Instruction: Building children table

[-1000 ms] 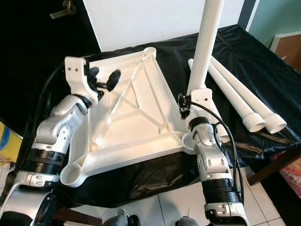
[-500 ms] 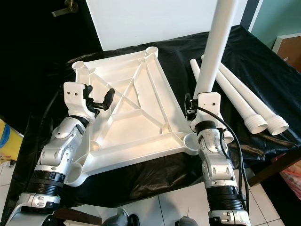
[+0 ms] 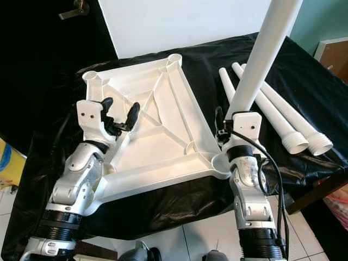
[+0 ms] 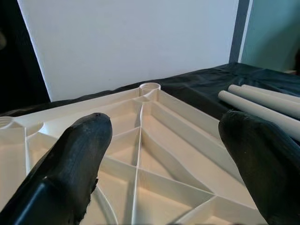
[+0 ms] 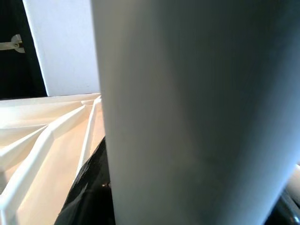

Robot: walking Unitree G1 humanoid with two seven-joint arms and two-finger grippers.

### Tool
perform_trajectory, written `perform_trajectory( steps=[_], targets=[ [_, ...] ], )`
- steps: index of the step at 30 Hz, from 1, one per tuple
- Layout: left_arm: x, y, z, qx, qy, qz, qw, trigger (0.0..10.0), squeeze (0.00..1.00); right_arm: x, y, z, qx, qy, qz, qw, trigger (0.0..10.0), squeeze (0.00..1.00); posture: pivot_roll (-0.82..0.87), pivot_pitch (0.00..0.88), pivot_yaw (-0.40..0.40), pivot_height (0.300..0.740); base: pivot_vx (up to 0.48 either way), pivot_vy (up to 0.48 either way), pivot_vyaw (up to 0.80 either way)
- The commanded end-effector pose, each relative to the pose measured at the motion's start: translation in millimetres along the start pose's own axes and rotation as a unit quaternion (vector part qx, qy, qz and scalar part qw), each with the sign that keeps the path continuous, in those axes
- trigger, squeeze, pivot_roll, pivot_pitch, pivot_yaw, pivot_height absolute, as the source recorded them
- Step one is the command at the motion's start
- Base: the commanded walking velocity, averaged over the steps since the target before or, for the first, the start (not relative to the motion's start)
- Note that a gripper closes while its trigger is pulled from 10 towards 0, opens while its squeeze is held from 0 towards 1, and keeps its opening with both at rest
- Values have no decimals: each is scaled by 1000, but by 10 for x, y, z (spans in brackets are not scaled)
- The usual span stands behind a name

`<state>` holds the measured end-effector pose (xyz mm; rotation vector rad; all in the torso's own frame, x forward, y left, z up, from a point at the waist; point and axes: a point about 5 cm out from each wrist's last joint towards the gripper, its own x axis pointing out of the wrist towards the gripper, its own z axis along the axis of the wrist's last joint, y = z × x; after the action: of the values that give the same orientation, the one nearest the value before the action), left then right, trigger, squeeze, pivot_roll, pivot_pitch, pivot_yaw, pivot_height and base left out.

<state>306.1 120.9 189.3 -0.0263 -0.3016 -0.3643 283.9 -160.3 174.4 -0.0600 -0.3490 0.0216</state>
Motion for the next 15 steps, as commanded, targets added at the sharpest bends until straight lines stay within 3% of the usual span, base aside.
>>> perform_trajectory(
  steps=[1, 15],
  targets=[
    [-39, 9, -11, 5, -4, 35, 999, 10000, 0, -28, 39, 44, 14, -15, 5, 1000, 10000, 0, -61, 89, 89, 740, 0, 0, 0],
    [-115, -43, -6, 9, -7, 17, 1000, 10000, 0, -96, 24, 38, 14, -12, 1, 1000, 10000, 0, -64, 87, 91, 740, 0, 0, 0]
  ],
)
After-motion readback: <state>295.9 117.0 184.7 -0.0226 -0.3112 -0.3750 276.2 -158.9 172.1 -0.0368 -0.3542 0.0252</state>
